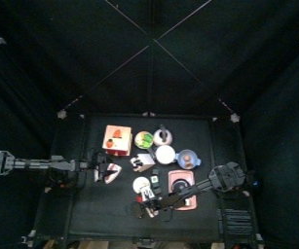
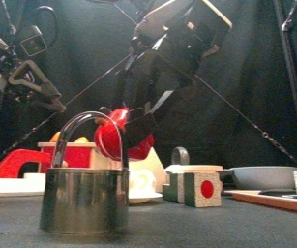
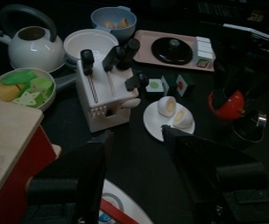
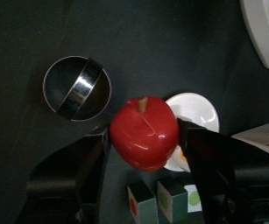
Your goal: Place apple in pot
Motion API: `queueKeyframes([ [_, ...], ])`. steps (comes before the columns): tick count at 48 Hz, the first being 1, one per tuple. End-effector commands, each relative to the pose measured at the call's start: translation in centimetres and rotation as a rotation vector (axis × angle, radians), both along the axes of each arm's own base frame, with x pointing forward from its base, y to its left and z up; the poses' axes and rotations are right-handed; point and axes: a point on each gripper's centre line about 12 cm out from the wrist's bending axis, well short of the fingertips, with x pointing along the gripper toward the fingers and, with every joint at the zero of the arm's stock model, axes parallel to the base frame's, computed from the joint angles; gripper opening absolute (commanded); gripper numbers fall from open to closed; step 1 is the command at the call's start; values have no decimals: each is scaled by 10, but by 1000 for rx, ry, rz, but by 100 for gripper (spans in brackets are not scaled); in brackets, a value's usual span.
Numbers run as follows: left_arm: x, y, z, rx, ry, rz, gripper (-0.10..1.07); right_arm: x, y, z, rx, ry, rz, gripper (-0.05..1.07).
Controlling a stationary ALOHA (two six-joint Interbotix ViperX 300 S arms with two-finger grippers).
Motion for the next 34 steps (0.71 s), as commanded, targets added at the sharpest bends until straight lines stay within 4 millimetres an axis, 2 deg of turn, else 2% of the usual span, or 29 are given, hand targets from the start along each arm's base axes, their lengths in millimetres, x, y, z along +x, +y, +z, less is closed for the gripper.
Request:
queueKeyframes([
  [1, 2, 1, 5, 2, -14, 3, 86, -2, -4, 40, 49, -82, -18, 74],
  [8, 2, 1, 4, 3, -12, 2, 86, -15, -16, 47, 98, -82, -55, 74],
  [16, 2, 1, 4, 3, -14, 2, 86, -31, -27, 69, 192, -181, -67, 74],
  [34, 2, 1, 4, -8, -15, 8, 86, -72, -86, 93, 321, -308, -217, 75],
])
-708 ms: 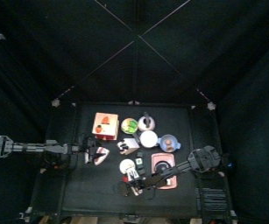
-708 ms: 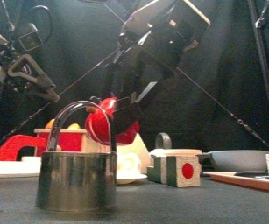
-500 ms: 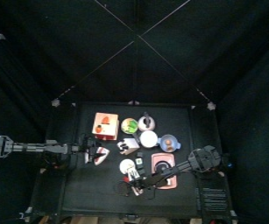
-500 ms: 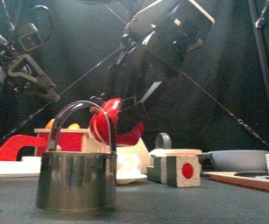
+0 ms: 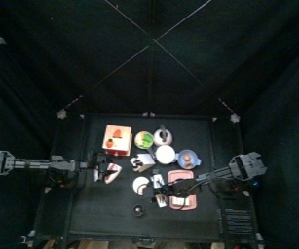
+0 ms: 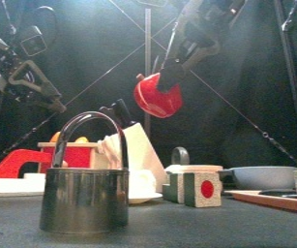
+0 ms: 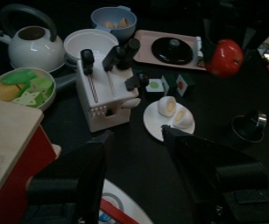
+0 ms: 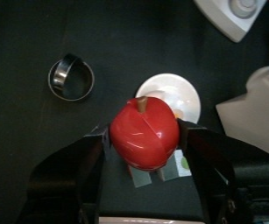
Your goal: Place apple in pot
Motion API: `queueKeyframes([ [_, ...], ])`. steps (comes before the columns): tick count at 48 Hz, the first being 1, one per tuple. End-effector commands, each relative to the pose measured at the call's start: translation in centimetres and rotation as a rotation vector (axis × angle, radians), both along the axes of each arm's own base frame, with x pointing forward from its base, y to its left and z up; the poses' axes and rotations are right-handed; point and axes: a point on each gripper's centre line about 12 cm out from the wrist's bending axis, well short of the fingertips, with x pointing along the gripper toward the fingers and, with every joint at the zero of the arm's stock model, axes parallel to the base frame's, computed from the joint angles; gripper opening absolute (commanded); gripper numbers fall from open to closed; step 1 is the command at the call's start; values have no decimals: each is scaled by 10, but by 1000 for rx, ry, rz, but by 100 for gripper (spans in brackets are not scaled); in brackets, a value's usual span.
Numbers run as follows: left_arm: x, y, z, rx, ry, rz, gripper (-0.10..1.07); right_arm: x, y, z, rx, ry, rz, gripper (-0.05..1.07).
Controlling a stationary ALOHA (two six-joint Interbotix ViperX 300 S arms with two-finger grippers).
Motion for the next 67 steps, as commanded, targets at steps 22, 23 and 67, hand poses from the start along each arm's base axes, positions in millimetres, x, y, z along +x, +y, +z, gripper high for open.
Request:
queueKeyframes([
  [22, 3, 1, 7, -1, -26, 2, 86, -53, -138, -2, 98, -59, -411, 75],
  [23, 3, 1, 7, -1, -29, 2, 86, -54, -140, -4, 98, -56, -418, 75],
  [67, 0, 2, 1, -7, -25, 13, 86, -64, -176, -58, 114, 53, -527, 100],
])
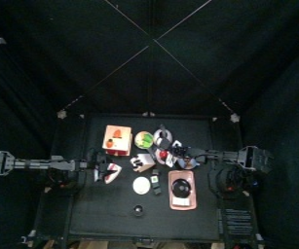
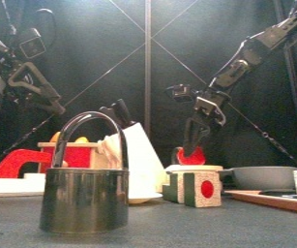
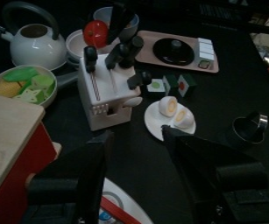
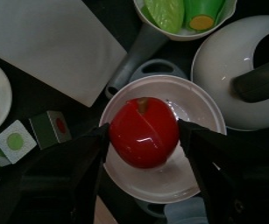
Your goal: Place apple in pot
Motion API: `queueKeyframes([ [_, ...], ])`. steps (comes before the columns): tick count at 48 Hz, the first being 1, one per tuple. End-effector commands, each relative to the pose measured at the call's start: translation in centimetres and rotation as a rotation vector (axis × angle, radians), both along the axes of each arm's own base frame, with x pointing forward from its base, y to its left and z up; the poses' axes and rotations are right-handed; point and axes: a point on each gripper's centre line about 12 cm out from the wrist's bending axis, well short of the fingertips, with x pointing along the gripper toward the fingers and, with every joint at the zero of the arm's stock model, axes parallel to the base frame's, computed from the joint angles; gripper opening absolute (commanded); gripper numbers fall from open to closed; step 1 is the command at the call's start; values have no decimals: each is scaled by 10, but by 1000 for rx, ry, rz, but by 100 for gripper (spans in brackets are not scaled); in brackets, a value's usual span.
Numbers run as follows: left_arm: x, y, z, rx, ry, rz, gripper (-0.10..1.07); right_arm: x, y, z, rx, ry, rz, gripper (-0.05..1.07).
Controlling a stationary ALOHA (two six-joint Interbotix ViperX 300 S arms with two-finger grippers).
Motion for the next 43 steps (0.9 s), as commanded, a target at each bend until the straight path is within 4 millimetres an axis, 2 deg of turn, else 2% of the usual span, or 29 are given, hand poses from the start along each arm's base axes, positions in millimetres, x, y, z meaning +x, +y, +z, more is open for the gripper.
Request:
queueKeyframes([
  [1, 3, 1, 5, -1, -19, 2, 86, 4, -2, 10, -8, -38, -5, 101],
  [13, 3, 1, 5, -1, -20, 2, 86, 4, 0, 8, 2, -30, -5, 102],
  [23, 2, 1, 5, -1, -19, 2, 86, 8, 1, 17, 25, -74, -29, 102],
  [43, 2, 1, 5, -1, -19, 2, 86, 10, 2, 14, 74, -87, -64, 102],
])
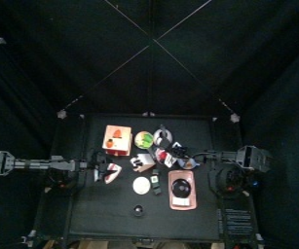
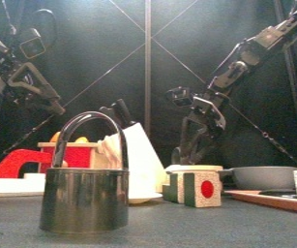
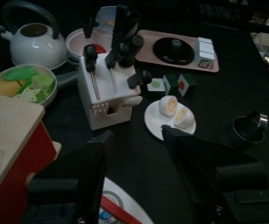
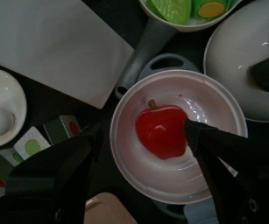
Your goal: Place apple in pot
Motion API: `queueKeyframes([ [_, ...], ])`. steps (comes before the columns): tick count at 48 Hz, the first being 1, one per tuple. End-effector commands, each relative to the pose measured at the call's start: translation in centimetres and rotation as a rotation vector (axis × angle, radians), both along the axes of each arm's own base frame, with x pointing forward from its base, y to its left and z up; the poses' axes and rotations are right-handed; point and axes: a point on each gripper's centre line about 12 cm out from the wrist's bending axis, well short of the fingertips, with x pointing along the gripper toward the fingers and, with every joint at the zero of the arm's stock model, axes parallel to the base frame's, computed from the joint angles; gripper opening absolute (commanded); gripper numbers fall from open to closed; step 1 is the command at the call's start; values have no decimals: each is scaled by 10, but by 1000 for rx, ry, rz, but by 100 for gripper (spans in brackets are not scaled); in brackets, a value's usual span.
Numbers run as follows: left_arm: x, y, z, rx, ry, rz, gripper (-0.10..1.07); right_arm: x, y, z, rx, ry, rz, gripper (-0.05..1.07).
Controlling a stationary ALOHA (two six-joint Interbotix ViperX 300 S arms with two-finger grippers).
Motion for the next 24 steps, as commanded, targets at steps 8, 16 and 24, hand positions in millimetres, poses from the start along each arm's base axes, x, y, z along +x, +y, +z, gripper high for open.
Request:
queueKeyframes([
  [8, 3, 1, 4, 0, -17, 1, 86, 8, -1, 15, -10, -54, -3, 102],
  [16, 2, 1, 4, -9, -17, 7, 86, 8, 0, 12, -1, -48, -6, 102],
  [24, 2, 1, 4, -21, -20, 13, 86, 10, 3, 12, -2, -51, 5, 102],
])
